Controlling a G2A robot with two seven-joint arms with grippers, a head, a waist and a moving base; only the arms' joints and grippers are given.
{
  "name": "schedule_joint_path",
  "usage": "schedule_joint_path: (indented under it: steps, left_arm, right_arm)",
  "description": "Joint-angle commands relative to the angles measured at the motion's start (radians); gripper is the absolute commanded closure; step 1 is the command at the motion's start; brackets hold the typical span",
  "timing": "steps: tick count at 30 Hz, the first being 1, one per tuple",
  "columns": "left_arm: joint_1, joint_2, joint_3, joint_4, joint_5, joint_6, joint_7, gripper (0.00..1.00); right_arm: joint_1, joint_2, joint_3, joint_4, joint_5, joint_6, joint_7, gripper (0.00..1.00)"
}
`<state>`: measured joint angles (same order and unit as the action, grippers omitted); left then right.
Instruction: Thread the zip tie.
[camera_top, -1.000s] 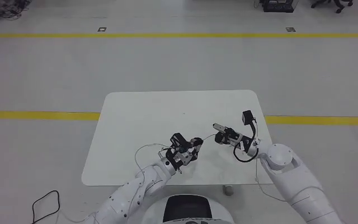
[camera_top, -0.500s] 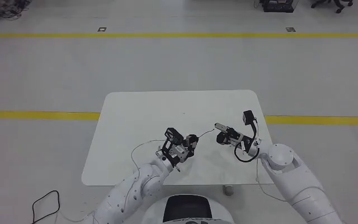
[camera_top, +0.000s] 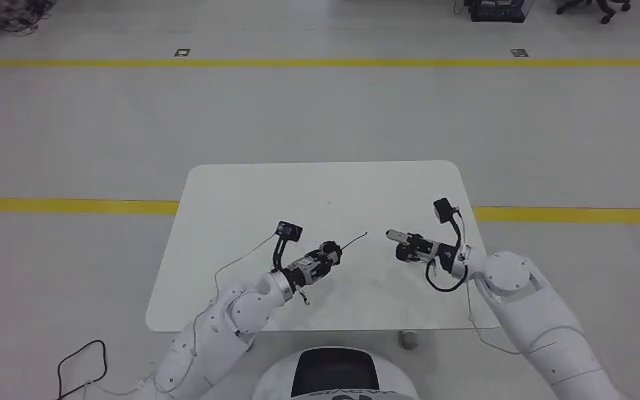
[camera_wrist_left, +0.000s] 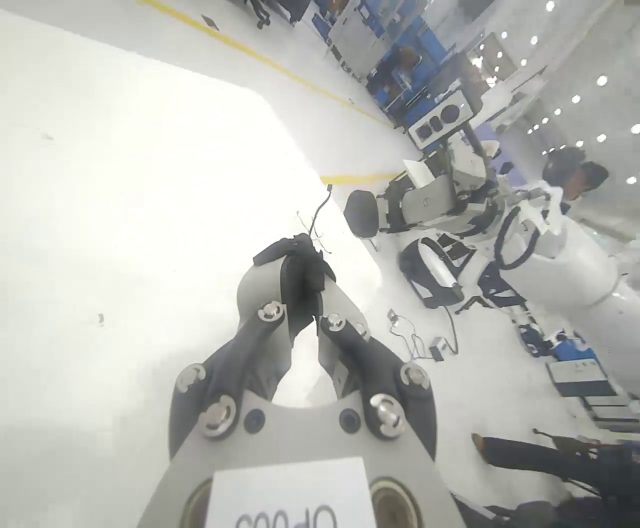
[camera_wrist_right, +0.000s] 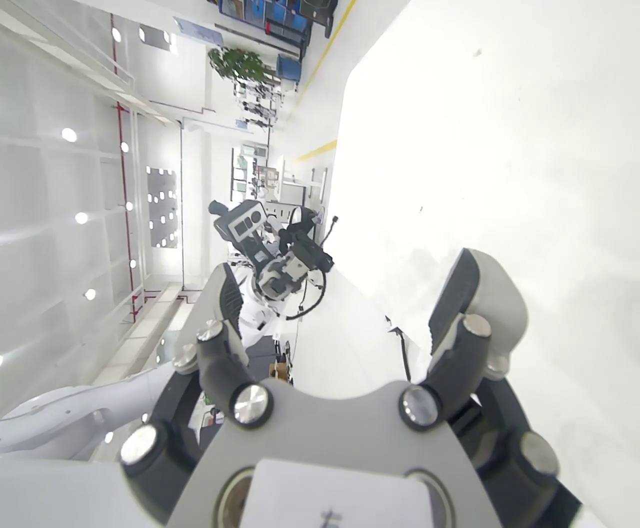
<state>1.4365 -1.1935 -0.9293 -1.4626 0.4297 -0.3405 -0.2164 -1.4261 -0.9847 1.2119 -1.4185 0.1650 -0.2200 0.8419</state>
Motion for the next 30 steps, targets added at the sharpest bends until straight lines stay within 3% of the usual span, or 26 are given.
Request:
schedule_joint_path:
  steps: [1, 7, 11, 14, 15, 20, 23, 30]
  left_arm:
    - [-0.009, 0.0, 0.0, -0.005, 0.005, 0.001, 0.007, 1.0]
    - [-0.006, -0.001, 0.002, -0.002, -0.014, 0.012, 0.005, 1.0]
    - [-0.015, -0.001, -0.005, 0.006, -0.145, 0.041, -0.086, 1.0]
    - [-0.029, 0.002, -0.023, 0.028, -0.275, 0.098, -0.204, 1.0]
    - [-0.031, 0.001, -0.031, 0.036, -0.337, 0.1, -0.226, 1.0]
    - [-0.041, 0.006, -0.039, 0.052, -0.46, 0.107, -0.349, 1.0]
    - [-0.044, 0.007, -0.035, 0.044, -0.483, 0.121, -0.372, 1.0]
    - [-0.065, -0.002, 0.011, 0.015, -0.488, 0.15, -0.347, 1.0]
  right_arm:
    - [0.0, 0.0, 0.0, 0.0, 0.002, 0.0, -0.002, 0.0]
    - [0.0, 0.0, 0.0, 0.0, 0.002, 0.0, -0.002, 0.0]
    - [0.013, 0.001, 0.008, 0.035, 0.041, -0.06, 0.05, 0.0]
    - [0.037, 0.005, 0.02, 0.08, 0.073, -0.12, 0.149, 0.0]
    - [0.049, 0.006, 0.025, 0.09, 0.086, -0.12, 0.189, 0.0]
    - [0.09, 0.008, 0.037, 0.129, 0.113, -0.12, 0.317, 0.0]
    - [0.128, 0.005, 0.026, 0.151, 0.091, -0.12, 0.385, 0.0]
    - [0.202, -0.005, -0.008, 0.186, 0.041, -0.12, 0.484, 0.0]
